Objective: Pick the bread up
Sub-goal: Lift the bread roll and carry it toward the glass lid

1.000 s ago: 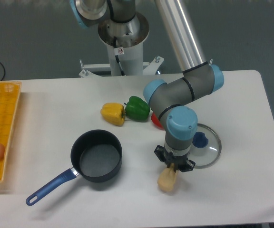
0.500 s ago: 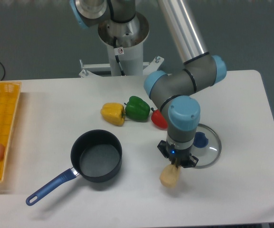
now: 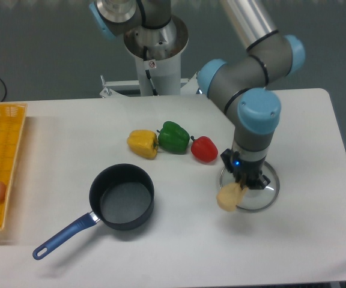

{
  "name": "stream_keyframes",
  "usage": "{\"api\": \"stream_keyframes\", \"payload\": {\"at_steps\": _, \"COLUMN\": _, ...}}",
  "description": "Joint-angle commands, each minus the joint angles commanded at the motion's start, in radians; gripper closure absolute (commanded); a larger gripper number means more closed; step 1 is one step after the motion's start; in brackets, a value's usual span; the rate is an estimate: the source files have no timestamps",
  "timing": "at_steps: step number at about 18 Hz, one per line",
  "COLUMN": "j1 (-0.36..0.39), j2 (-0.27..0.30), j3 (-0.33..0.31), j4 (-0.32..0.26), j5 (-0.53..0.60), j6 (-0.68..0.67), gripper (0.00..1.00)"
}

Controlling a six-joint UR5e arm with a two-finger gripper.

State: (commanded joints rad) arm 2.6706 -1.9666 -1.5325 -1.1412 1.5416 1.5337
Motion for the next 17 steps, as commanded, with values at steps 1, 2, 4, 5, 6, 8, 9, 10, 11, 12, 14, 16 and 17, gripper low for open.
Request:
{"api": "stream_keyframes", "payload": {"at_steps": 1, "j1": 0.005, "j2": 0.003, "j3": 0.003, "j4": -0.017, "j5": 0.018, "j6": 0.035, "gripper": 0.79}}
{"api": "stream_keyframes", "payload": {"at_steps": 2, "j1": 0.011, "j2": 0.006, "j3": 0.006, "j4": -0.032, "j5": 0.044, "j6": 0.078, "gripper": 0.79}}
{"api": "stream_keyframes", "payload": {"at_steps": 4, "j1": 0.022, "j2": 0.015, "j3": 0.006, "j4": -0.052, "j5": 0.083, "j6": 0.164, "gripper": 0.79}}
{"api": "stream_keyframes", "payload": {"at_steps": 5, "j1": 0.029, "j2": 0.017, "j3": 0.006, "j4": -0.057, "j5": 0.084, "j6": 0.196, "gripper": 0.79}}
{"api": "stream_keyframes", "payload": {"at_steps": 6, "j1": 0.037, "j2": 0.018, "j3": 0.006, "j4": -0.061, "j5": 0.084, "j6": 0.221, "gripper": 0.79}}
{"api": "stream_keyframes", "payload": {"at_steps": 8, "j1": 0.041, "j2": 0.023, "j3": 0.006, "j4": -0.068, "j5": 0.086, "j6": 0.265, "gripper": 0.79}}
{"api": "stream_keyframes", "payload": {"at_steps": 9, "j1": 0.043, "j2": 0.023, "j3": 0.008, "j4": -0.068, "j5": 0.087, "j6": 0.285, "gripper": 0.79}}
{"api": "stream_keyframes", "payload": {"at_steps": 10, "j1": 0.042, "j2": 0.025, "j3": 0.008, "j4": -0.068, "j5": 0.098, "j6": 0.296, "gripper": 0.79}}
{"api": "stream_keyframes", "payload": {"at_steps": 11, "j1": 0.042, "j2": 0.025, "j3": 0.008, "j4": -0.068, "j5": 0.103, "j6": 0.296, "gripper": 0.79}}
{"api": "stream_keyframes", "payload": {"at_steps": 12, "j1": 0.042, "j2": 0.023, "j3": 0.008, "j4": -0.068, "j5": 0.104, "j6": 0.296, "gripper": 0.79}}
{"api": "stream_keyframes", "payload": {"at_steps": 14, "j1": 0.041, "j2": 0.022, "j3": 0.008, "j4": -0.069, "j5": 0.107, "j6": 0.296, "gripper": 0.79}}
{"api": "stream_keyframes", "payload": {"at_steps": 16, "j1": 0.042, "j2": 0.025, "j3": 0.005, "j4": -0.072, "j5": 0.107, "j6": 0.298, "gripper": 0.79}}
{"api": "stream_keyframes", "payload": {"at_steps": 17, "j1": 0.042, "j2": 0.023, "j3": 0.008, "j4": -0.08, "j5": 0.107, "j6": 0.298, "gripper": 0.79}}
